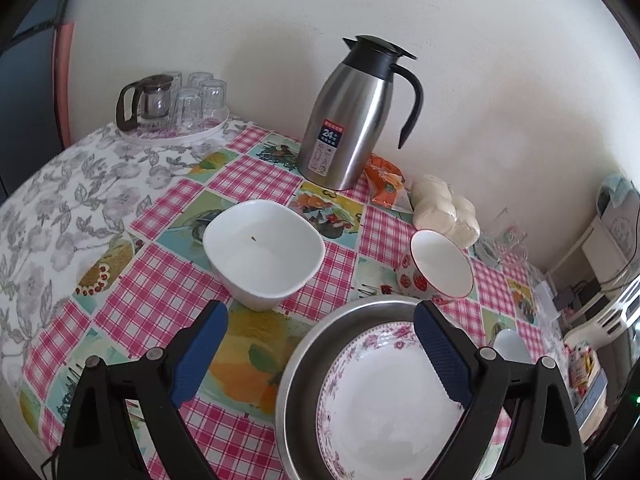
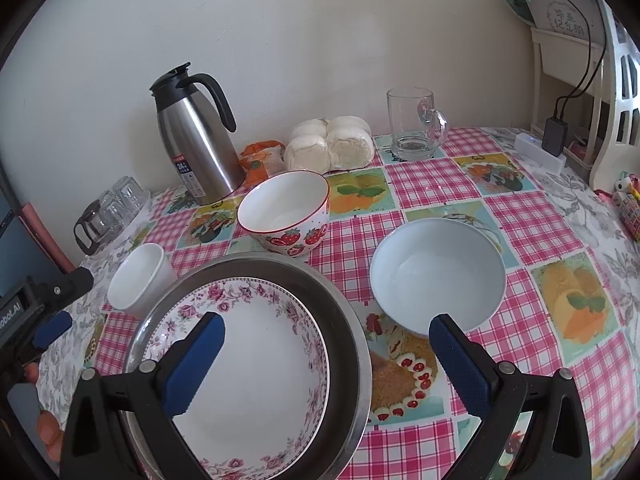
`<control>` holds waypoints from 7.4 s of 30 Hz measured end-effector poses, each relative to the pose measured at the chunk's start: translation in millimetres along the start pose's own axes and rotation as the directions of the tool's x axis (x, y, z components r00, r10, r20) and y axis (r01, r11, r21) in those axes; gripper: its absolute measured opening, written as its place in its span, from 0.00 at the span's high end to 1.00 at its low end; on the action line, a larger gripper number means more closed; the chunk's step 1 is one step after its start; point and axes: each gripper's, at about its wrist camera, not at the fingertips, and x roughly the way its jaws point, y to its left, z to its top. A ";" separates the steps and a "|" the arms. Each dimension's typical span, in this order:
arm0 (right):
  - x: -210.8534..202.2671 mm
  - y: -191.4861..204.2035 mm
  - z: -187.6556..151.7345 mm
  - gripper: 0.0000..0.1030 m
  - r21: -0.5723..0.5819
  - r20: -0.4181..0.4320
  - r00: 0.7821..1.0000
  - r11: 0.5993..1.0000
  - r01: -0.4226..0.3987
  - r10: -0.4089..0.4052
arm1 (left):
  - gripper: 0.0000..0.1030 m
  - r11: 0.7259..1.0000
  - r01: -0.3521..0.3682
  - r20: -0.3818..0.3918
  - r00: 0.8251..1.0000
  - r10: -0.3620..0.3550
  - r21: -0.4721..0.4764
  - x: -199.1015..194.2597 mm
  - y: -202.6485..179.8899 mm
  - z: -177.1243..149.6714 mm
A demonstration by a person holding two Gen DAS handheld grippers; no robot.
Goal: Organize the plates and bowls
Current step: 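Move the right tool toward the red-rimmed strawberry bowl, then close the right tool on the strawberry bowl rim, then lift the strawberry bowl with the right tool over the steel basin, then lower the strawberry bowl onto the pink-floral plate in the basin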
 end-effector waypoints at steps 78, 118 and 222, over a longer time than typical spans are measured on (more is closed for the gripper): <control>97.2 -10.2 135.1 0.36 -0.020 -0.199 0.980 1.000 0.013 -0.017 | 0.29 0.979 0.192 -0.348 0.924 -0.158 0.065 144.2 -96.0 58.3; 167.0 -3.2 120.8 0.85 -0.016 -0.285 0.956 0.997 -0.079 0.071 | 0.84 0.964 0.212 -0.370 0.918 -0.142 0.157 180.6 -123.3 58.6; 30.7 33.6 -8.4 0.83 -0.002 -0.258 0.959 0.992 -0.123 0.118 | 0.84 0.984 0.161 -0.347 0.929 -0.126 0.073 38.8 -47.3 -36.1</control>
